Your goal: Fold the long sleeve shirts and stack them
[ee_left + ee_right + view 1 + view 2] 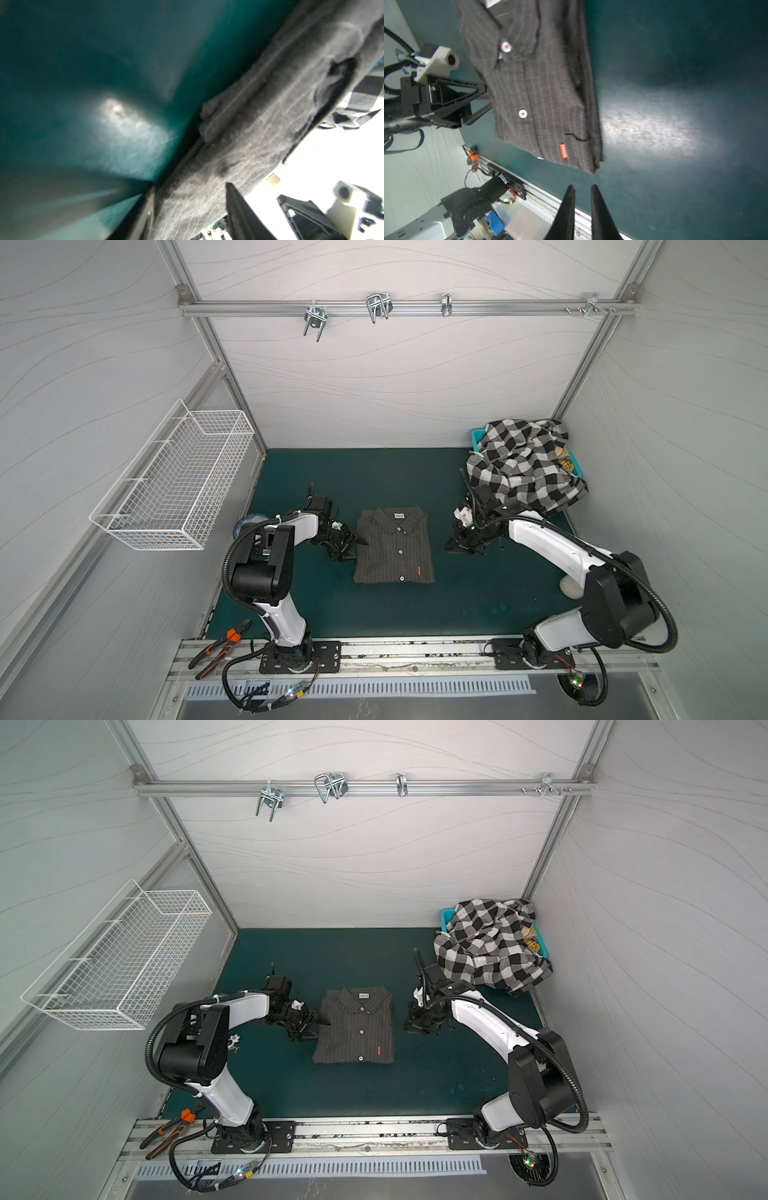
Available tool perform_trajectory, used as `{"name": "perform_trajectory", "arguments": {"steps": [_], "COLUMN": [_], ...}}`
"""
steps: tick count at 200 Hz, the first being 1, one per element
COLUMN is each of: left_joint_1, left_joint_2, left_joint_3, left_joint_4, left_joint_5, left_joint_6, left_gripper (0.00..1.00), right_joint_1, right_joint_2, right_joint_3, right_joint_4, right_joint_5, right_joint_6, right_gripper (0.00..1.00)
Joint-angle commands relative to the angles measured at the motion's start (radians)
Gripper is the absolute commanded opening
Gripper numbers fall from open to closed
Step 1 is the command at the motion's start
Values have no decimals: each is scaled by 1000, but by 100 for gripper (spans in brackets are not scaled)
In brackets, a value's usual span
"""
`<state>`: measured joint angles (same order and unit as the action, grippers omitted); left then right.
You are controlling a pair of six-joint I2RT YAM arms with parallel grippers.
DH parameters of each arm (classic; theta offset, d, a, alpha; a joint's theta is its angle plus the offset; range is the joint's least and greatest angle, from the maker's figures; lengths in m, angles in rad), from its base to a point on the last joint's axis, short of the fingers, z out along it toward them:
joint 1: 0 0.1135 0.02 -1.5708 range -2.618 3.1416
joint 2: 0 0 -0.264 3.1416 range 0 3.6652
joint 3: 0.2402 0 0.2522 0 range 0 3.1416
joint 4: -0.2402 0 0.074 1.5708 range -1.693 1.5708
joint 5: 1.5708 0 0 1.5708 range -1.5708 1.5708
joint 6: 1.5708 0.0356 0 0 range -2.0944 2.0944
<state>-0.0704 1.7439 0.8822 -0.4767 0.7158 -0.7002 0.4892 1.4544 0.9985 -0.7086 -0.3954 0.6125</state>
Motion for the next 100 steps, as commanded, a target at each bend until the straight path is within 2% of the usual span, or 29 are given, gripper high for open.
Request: {"name": "perform_trajectory", "arguments": {"steps": [1,36,100], "left_joint_1": [-5,-16,-50], "left_joint_2": [68,88,123], "left_joint_3": [-6,-1,37], "left_joint_4": [86,111,130], "left_joint_5": [-61,-56,-52], "left_joint_6": [-2,-15,-42], "left_gripper": [51,41,19], "right_joint_1": [-41,-83,-92], "right_joint_2": [-37,-52,-36], "right_joint_3": [-30,-66,-93], "right_joint_4": [-14,-6,19], "right_joint_5": [-40,-51,-62], "right_joint_6": [-10,-27,-33], "right_gripper": [17,17,17]}}
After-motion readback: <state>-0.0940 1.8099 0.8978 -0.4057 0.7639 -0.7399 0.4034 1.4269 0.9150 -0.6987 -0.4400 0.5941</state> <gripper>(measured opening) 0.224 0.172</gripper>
